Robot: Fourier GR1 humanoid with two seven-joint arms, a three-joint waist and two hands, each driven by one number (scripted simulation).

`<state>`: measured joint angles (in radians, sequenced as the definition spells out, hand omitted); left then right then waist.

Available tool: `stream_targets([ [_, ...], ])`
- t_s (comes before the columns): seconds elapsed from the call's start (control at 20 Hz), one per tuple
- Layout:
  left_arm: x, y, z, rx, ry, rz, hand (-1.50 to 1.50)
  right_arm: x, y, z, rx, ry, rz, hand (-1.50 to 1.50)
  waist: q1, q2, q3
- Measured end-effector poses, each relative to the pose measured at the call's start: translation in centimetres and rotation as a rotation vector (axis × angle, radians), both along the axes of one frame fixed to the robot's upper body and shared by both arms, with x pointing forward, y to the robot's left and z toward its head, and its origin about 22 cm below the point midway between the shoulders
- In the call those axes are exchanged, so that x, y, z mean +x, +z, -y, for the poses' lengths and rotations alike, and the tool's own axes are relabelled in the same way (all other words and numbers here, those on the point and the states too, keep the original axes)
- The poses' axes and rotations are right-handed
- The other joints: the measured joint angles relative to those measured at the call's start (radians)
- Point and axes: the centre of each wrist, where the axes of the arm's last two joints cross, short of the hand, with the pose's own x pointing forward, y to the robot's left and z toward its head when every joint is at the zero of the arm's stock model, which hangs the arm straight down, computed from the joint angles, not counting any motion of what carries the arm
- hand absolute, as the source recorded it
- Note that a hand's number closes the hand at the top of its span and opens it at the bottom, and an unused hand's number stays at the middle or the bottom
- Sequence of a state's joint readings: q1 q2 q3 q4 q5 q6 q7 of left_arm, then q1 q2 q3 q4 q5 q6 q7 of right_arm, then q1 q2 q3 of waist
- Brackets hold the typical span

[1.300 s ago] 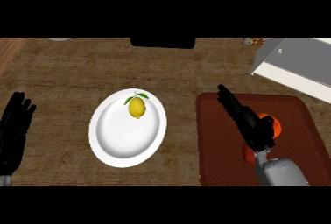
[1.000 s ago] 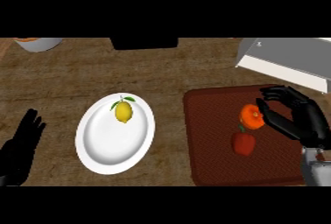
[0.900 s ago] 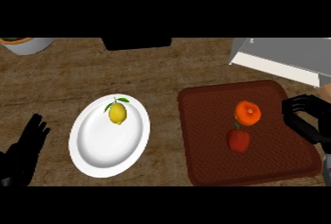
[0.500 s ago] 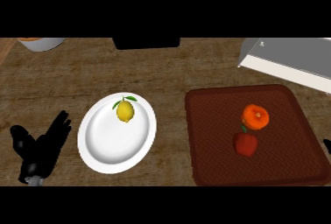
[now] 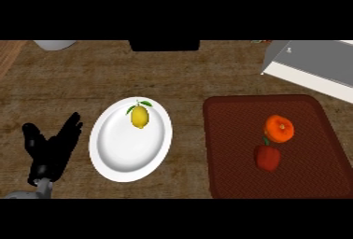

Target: Pick the squash from the tray and place it in the tiered shelf

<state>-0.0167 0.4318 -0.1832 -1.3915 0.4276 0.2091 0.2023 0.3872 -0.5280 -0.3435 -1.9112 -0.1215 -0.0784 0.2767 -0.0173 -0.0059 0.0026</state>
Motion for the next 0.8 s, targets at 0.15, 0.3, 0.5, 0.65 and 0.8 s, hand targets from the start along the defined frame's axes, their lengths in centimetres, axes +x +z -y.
stream_targets([
  [0.15,0.5,0.0,0.1,0.0,-0.009,-0.005,0.0,0.8,2.3,-1.8,-0.023,0.028,-0.077,-1.5,0.009,0.001,0.0],
  [0.3,0.8,0.3,0.4,-0.004,-0.021,-0.008,0.0,2.1,3.9,-3.6,-0.038,0.004,-0.149,-1.5,0.02,0.004,-0.001],
  [0.5,1.3,0.2,1.0,-0.003,-0.027,-0.001,0.0,4.4,5.8,-5.7,-0.069,-0.064,-0.212,-1.5,0.029,0.005,0.0],
  [0.65,1.5,0.0,1.3,0.002,-0.033,0.012,0.0,6.4,5.9,-7.1,-0.105,-0.106,-0.266,-1.5,0.037,0.006,0.0],
  [0.8,1.5,-0.1,1.1,0.004,-0.039,0.019,0.0,8.5,6.0,-8.0,-0.136,-0.123,-0.303,-1.5,0.039,0.006,0.0],
])
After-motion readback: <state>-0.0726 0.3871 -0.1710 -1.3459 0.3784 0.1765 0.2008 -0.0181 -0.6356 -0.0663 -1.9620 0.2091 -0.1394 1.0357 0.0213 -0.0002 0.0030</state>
